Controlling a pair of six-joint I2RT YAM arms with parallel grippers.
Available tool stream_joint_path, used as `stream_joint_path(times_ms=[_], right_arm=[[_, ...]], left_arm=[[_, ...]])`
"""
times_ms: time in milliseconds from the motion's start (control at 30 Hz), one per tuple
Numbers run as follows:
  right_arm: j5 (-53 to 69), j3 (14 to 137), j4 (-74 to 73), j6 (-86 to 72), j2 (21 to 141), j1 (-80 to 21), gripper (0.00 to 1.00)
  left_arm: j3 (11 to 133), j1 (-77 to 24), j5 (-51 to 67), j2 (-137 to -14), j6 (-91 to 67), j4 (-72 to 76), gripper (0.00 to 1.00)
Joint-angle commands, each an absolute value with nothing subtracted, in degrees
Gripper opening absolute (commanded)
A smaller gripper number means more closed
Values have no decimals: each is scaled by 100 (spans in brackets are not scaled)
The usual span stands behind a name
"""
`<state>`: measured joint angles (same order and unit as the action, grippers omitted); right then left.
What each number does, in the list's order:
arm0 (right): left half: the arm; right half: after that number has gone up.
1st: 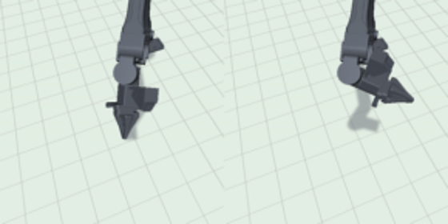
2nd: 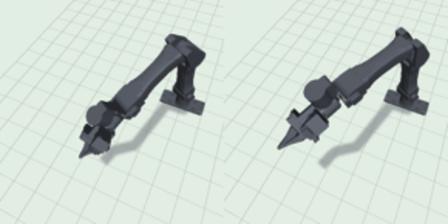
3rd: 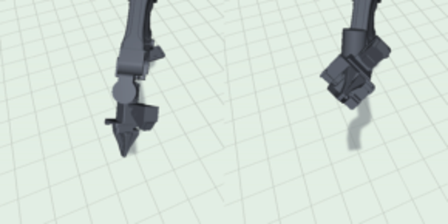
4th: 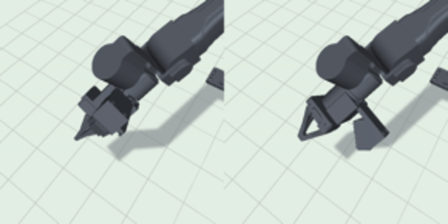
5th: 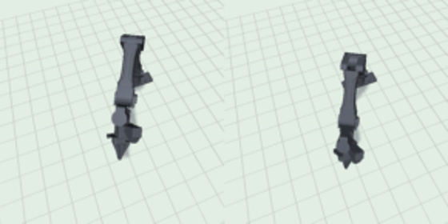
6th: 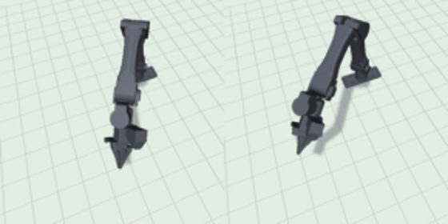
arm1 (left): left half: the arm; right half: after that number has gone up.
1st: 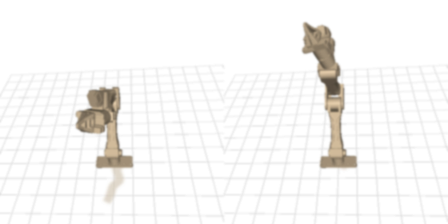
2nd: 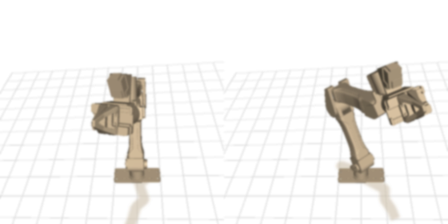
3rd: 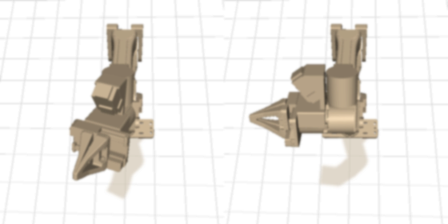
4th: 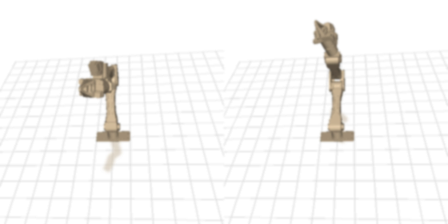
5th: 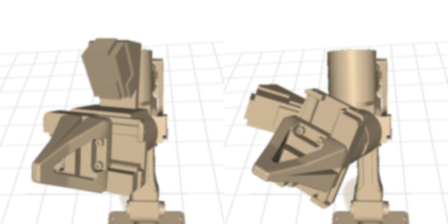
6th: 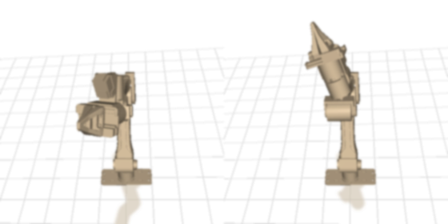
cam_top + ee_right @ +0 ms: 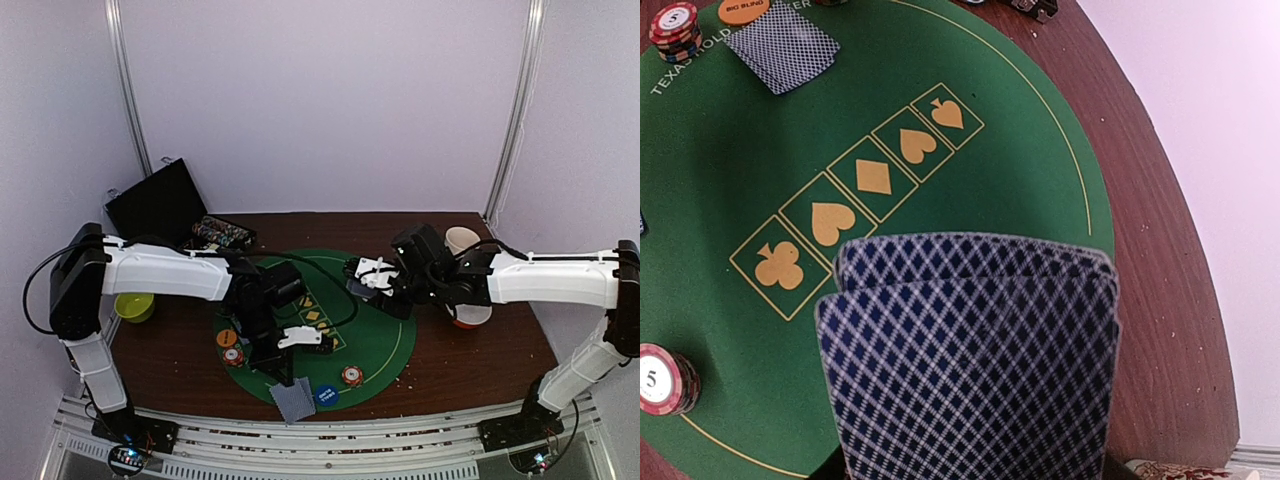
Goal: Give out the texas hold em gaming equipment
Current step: Distribute the poker card in the small blind area.
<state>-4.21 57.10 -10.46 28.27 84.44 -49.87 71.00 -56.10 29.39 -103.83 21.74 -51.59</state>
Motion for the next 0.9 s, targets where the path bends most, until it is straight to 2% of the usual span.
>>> stream_joint_path(times_ms=[0, 533, 867], right_arm=[[-422, 5699, -940, 2819, 8375, -5002, 49], [-422, 5755, -970, 2811, 8420, -5004, 50], [-439, 5756, -999, 2795, 8383, -5001, 50]], left_arm=[[7400, -5607, 3007, -10336, 2492, -5283, 0], [7764, -5612, 2318, -10963, 2429, -5312, 1], [8009, -5608, 2098, -11117, 2377, -5229, 27]])
